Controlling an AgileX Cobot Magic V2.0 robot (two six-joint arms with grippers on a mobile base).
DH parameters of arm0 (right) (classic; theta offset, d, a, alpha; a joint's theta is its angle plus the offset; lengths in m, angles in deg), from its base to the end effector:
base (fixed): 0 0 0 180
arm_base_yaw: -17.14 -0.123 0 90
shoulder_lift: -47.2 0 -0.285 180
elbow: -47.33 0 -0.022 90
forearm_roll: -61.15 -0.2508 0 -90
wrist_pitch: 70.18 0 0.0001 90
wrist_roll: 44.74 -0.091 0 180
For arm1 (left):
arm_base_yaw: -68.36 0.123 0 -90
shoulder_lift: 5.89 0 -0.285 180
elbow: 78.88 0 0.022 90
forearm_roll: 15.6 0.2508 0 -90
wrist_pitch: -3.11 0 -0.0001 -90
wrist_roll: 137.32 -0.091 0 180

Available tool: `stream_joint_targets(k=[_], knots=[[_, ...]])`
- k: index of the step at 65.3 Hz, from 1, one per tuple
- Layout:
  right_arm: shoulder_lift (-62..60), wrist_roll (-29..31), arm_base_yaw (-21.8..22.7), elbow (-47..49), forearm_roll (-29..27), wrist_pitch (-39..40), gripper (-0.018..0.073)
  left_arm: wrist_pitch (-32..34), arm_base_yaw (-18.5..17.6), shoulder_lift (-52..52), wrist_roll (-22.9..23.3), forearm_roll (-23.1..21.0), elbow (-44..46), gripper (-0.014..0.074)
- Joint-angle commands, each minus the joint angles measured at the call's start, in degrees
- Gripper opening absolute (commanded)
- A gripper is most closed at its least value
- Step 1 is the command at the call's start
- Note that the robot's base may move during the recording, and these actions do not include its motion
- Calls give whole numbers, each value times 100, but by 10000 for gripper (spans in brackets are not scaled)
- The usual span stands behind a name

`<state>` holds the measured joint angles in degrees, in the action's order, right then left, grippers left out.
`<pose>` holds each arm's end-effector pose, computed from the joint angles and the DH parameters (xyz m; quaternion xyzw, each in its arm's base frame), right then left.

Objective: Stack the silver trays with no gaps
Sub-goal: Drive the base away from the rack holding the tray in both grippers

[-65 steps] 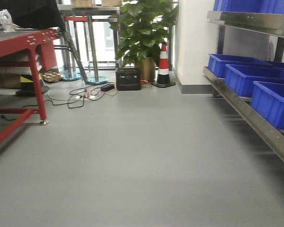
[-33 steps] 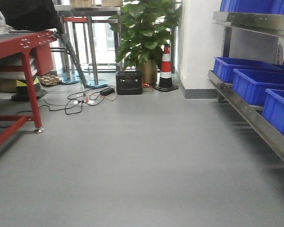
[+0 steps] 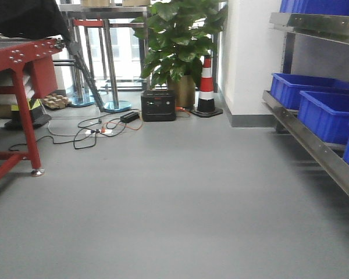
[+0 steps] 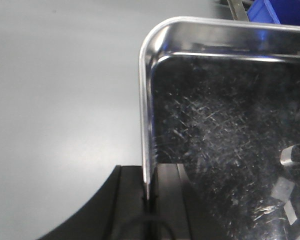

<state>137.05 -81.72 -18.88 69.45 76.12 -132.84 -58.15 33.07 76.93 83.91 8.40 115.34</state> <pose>0.2478 0.1544 0.4669 0.0018 0.9000 0.1428 0.4118 0.2286 -0.1220 0.4658 -0.0326 0.8855 -0.0937 0.4539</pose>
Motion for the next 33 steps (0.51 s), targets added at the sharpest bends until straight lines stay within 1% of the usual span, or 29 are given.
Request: stream_joint_targets(k=[1,33], knots=[[-48,47,23,53,189,181,-77,65,7,-72,-18,127,61,-15],[-48,47,23,53,189,181,-77,65,7,-72,-18,127,61,-15]])
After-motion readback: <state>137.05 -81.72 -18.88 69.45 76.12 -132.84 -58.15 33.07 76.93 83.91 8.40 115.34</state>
